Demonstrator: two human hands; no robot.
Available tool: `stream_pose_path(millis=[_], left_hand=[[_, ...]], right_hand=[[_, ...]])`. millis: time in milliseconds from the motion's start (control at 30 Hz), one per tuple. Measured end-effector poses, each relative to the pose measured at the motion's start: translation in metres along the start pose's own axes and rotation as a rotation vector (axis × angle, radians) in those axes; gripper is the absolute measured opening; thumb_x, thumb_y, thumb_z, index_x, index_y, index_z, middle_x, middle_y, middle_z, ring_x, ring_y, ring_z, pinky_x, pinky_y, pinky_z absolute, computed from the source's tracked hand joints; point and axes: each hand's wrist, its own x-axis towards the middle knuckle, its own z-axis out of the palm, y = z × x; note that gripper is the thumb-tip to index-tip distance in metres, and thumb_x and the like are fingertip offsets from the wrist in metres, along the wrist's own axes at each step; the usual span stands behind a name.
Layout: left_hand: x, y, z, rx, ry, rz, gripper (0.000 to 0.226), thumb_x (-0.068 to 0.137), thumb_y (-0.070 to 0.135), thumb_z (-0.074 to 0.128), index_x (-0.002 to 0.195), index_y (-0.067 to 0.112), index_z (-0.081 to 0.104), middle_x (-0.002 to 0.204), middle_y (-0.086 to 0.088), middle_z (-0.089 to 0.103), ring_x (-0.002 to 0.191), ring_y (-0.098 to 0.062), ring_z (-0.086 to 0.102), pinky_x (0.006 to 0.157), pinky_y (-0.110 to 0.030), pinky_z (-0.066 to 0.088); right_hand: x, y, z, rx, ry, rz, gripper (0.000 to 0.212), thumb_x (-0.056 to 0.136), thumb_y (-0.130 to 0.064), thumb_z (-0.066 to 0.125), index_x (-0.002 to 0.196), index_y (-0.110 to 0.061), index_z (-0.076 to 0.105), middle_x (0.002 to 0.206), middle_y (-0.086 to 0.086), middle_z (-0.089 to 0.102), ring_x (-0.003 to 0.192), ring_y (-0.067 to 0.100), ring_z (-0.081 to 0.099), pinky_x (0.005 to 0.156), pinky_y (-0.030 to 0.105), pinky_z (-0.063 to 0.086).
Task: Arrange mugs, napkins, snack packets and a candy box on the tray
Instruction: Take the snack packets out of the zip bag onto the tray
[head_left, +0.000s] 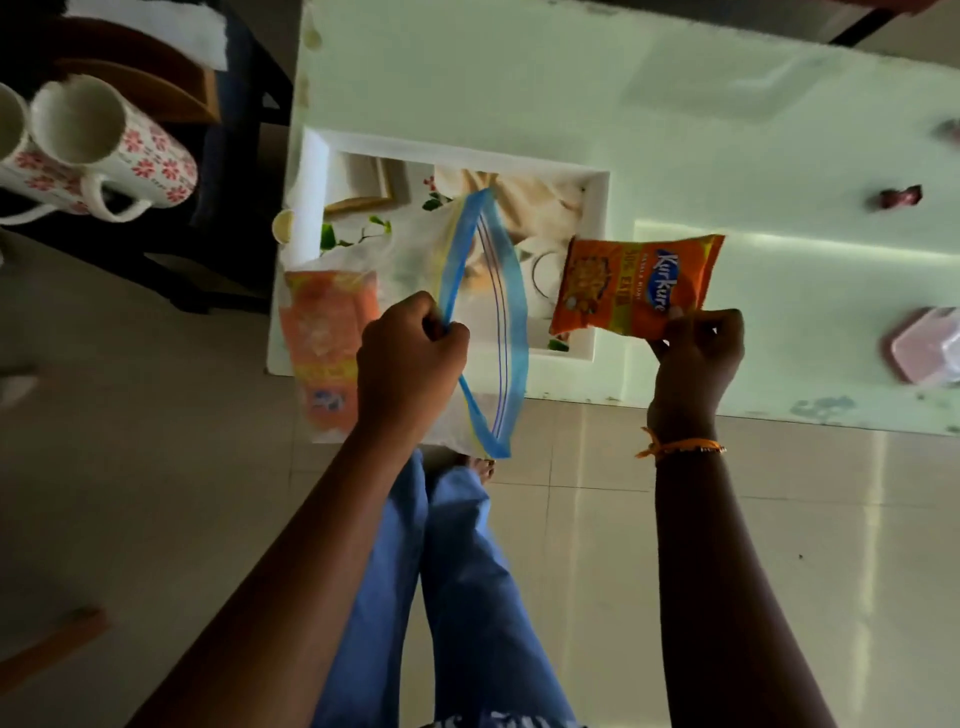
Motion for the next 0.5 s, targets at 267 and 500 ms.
stream_pose_path(millis=[267, 500], left_hand=[[-0.005, -0.004, 0.015, 0.051, -0.012, 0.015, 0.019, 0.078, 0.013, 0.055, 0.065, 0.003, 0.046, 0.065, -0.016, 0.059, 0.060, -0.030, 0.052, 0.050, -0.027, 0.035], [-0.008, -0.009, 0.014, 0.027, 0.003, 0.026, 0.017, 0.079, 0.013, 0.055, 0.067, 0.002, 0.048, 0.068, -0.016, 0.061, 0.062, -0.030, 0.055, 0.053, -0.028, 0.036]], right_hand=[[0.024, 0.053, 0.016, -0.147, -0.059, 0.194, 0.025, 0.084, -0.005, 0.058, 0.073, -0.020, 0.042, 0.088, 0.008, 0.055, 0.092, 0.023, 0.058, 0.089, 0.050, 0.053], [0.009, 0.044, 0.009, -0.210, 0.103, 0.002, 0.037, 0.077, -0.015, 0.069, 0.108, -0.006, 0.050, 0.110, 0.005, 0.054, 0.091, 0.013, 0.053, 0.063, 0.009, 0.045]])
